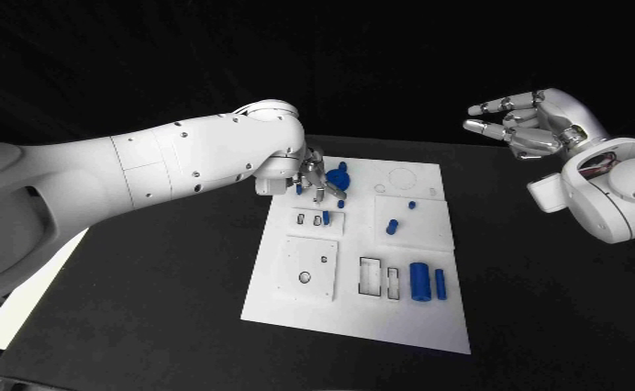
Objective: Assemble the parts on the task board
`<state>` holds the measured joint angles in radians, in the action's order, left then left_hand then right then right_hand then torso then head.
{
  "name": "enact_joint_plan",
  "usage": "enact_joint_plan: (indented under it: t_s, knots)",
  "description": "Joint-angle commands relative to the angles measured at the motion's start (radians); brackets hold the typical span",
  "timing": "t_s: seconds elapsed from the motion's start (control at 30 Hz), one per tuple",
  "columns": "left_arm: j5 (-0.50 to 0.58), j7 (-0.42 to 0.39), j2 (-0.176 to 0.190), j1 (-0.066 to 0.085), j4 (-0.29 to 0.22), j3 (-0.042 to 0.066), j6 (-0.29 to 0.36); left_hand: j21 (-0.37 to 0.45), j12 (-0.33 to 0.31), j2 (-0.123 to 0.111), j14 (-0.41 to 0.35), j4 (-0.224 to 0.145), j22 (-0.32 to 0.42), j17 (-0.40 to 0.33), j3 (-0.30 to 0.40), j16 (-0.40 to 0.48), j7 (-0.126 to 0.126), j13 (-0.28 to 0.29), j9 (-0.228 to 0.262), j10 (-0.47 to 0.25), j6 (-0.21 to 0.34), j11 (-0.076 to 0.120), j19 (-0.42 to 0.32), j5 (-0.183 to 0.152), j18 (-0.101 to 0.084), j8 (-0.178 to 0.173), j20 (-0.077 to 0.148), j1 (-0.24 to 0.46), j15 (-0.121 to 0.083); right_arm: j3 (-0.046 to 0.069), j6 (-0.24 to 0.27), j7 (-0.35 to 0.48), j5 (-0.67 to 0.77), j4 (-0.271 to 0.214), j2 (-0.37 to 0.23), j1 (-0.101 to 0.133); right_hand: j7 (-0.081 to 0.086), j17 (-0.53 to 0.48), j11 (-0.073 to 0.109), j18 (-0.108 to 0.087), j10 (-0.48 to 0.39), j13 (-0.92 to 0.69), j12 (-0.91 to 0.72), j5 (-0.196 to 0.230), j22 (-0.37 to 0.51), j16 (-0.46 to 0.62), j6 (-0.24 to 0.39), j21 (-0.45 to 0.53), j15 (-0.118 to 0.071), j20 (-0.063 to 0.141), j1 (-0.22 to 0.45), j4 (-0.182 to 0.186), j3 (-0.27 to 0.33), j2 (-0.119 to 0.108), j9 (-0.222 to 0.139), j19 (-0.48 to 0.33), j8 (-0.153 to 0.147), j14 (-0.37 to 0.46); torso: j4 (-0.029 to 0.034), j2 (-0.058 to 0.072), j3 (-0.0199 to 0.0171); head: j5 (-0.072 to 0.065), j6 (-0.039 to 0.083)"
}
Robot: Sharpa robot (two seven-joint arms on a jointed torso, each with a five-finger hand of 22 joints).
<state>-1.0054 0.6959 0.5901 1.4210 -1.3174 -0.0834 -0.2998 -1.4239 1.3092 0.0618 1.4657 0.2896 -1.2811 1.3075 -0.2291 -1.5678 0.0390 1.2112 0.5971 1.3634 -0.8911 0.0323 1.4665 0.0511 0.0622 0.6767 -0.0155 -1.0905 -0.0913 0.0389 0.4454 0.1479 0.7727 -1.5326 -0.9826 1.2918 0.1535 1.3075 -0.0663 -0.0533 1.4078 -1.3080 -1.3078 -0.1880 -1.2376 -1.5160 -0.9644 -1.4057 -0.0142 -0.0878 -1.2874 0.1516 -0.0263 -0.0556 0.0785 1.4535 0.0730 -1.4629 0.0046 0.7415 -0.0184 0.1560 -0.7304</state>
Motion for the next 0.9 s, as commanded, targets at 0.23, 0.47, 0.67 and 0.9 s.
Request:
enact_joint_plan:
  t_s: [0.23, 0.47, 0.67, 0.9]
  knots:
    - [-0.004, 0.129, -0.007, -0.010, 0.021, -0.002, -0.074, -0.003, 0.008, 0.014, 0.105, 0.000, -0.003, 0.263, -0.006, -0.003, 0.002, 0.002, 0.002, 0.002, 0.001, -0.003, 0.026, -0.002, -0.011, -0.001, 0.003, 0.000, -0.001, 0.000, -0.010, -0.003, 0.011, 0.004, 0.001, -0.001, -0.002, 0.172, 0.002, -0.013, -0.007, -0.082, 0.006, -0.009, 0.002, 0.006, -0.005, 0.007, 0.001, 0.000, -0.001, -0.001, 0.008, 0.009, 0.002, -0.010, 0.004, -0.084, -0.0011, 0.001, 0.0024, -0.002, -0.004]
    - [0.004, 0.131, -0.007, -0.019, 0.024, -0.004, -0.088, -0.006, 0.010, 0.015, 0.105, 0.000, -0.007, 0.263, -0.006, -0.003, 0.002, 0.005, 0.003, 0.004, 0.000, -0.003, 0.028, -0.002, -0.012, -0.001, 0.002, 0.000, -0.001, -0.001, -0.011, -0.004, 0.011, 0.005, 0.002, -0.001, -0.002, 0.172, 0.002, -0.013, -0.007, -0.081, 0.007, -0.014, 0.003, 0.006, -0.005, 0.007, 0.001, 0.000, -0.002, -0.001, 0.009, 0.010, 0.002, -0.010, 0.004, -0.085, -0.0008, 0.002, 0.0031, -0.003, -0.008]
    - [0.033, 0.130, -0.005, -0.027, 0.019, -0.005, -0.086, -0.006, 0.009, 0.020, 0.105, -0.002, -0.007, 0.263, -0.004, -0.003, 0.001, 0.004, 0.006, 0.003, -0.001, -0.003, 0.028, -0.002, -0.012, 0.000, 0.002, -0.005, -0.001, -0.001, -0.013, -0.005, 0.011, 0.010, 0.005, -0.002, -0.002, 0.172, 0.002, -0.013, -0.007, -0.081, 0.006, -0.016, 0.003, 0.006, -0.005, 0.007, 0.001, 0.000, -0.003, -0.001, 0.010, 0.011, 0.002, -0.010, 0.004, -0.085, -0.0021, 0.001, 0.0017, -0.004, -0.012]
    - [0.054, 0.128, -0.003, -0.030, 0.015, -0.005, -0.078, -0.008, 0.012, 0.026, 0.105, -0.004, -0.012, 0.263, 0.000, -0.003, 0.001, 0.008, 0.010, 0.005, -0.002, -0.002, 0.029, -0.001, -0.012, 0.000, 0.001, -0.016, 0.000, -0.002, -0.015, -0.005, 0.012, 0.015, 0.013, -0.003, -0.002, 0.171, 0.002, -0.013, -0.007, -0.081, 0.007, -0.017, 0.003, 0.007, -0.005, 0.008, 0.001, 0.000, -0.003, -0.001, 0.010, 0.011, 0.002, -0.010, 0.004, -0.085, -0.0026, 0.002, 0.0009, -0.004, -0.012]
